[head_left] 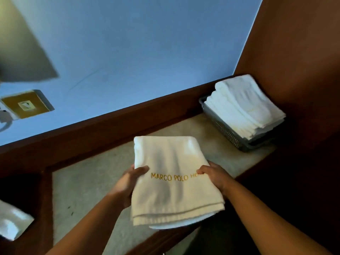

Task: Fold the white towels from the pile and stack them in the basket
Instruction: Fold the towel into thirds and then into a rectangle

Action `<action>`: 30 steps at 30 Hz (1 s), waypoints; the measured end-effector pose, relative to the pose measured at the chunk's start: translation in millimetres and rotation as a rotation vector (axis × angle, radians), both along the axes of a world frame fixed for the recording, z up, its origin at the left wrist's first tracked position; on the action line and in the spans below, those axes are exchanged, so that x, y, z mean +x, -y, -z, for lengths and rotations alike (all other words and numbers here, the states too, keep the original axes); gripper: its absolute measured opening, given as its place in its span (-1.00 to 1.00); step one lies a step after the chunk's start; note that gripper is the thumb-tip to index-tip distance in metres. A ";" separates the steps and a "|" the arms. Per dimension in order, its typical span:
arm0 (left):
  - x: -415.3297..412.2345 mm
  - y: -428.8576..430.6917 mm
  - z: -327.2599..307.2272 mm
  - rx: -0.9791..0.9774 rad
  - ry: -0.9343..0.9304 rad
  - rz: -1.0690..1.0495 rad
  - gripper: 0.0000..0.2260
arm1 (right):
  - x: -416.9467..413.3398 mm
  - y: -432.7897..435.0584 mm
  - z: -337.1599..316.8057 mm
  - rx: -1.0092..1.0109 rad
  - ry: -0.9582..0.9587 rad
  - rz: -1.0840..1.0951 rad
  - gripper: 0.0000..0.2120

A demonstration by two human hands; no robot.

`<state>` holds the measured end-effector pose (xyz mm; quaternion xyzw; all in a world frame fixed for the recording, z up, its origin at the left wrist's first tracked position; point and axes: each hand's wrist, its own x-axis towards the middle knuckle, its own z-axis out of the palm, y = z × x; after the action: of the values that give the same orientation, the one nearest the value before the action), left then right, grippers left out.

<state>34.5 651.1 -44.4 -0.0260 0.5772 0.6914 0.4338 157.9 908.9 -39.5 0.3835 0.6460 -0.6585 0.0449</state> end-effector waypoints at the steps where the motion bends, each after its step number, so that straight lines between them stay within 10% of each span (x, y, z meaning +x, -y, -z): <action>1: 0.7 -18.0 -10.7 0.025 -0.032 0.025 -0.48 | 7.3 -17.0 -12.4 0.032 -0.022 0.021 -0.67; 9: 10.0 -176.8 -126.8 0.253 -0.351 0.163 -0.68 | 47.6 -154.4 -143.5 0.482 -0.182 0.127 -0.87; 30: -39.8 -431.3 -245.7 0.430 -0.722 0.138 -0.78 | -16.4 -384.1 -314.8 1.578 -0.144 0.218 -0.49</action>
<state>-5.3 1082.4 201.3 0.3474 0.5349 0.7303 0.2447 141.5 1292.9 275.3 0.3197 0.8816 -0.0308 -0.3460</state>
